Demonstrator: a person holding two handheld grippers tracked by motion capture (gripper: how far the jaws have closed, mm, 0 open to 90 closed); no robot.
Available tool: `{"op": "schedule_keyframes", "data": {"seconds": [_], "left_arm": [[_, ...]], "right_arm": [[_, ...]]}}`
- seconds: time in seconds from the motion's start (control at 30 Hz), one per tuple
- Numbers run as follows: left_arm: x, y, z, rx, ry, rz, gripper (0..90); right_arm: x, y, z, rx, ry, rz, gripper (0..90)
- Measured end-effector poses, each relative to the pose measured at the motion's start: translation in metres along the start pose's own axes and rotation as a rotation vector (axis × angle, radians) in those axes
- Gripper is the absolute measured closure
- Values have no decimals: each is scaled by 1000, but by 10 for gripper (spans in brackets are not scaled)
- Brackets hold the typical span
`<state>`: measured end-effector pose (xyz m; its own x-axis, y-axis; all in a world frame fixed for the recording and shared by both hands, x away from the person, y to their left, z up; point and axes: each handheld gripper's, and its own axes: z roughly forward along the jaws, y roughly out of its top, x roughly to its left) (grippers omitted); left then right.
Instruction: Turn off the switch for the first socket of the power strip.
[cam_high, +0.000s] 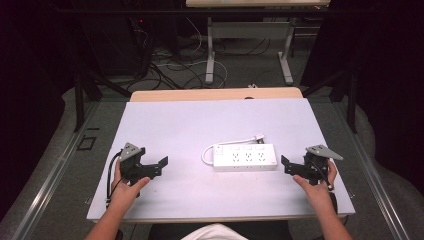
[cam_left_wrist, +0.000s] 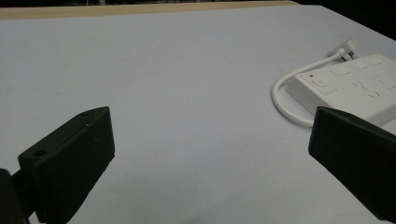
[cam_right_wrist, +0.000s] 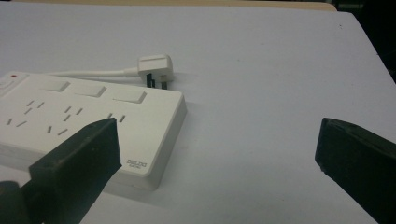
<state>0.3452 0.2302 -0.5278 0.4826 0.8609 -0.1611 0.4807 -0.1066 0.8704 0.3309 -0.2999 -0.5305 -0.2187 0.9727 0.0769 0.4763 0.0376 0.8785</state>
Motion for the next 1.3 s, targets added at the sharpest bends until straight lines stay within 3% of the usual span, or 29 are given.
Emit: {"op": "schedule_keyframes", "data": {"seconds": [0.57, 0.8, 1.03, 1.3], "left_arm": [[5, 0, -3, -5, 91, -7, 3], [7, 0, -3, -3, 129, -11, 3], [6, 0, -2, 1, 143, -6, 3], [4, -1, 0, 18, 165, 2, 16]], "right_arm": [[12, 1, 0, 30, -36, -46, 0], [19, 5, -1, 39, -52, -60, 65], [26, 9, -1, 54, -23, -61, 151], [35, 17, 0, 58, 10, -120, 263]]}}
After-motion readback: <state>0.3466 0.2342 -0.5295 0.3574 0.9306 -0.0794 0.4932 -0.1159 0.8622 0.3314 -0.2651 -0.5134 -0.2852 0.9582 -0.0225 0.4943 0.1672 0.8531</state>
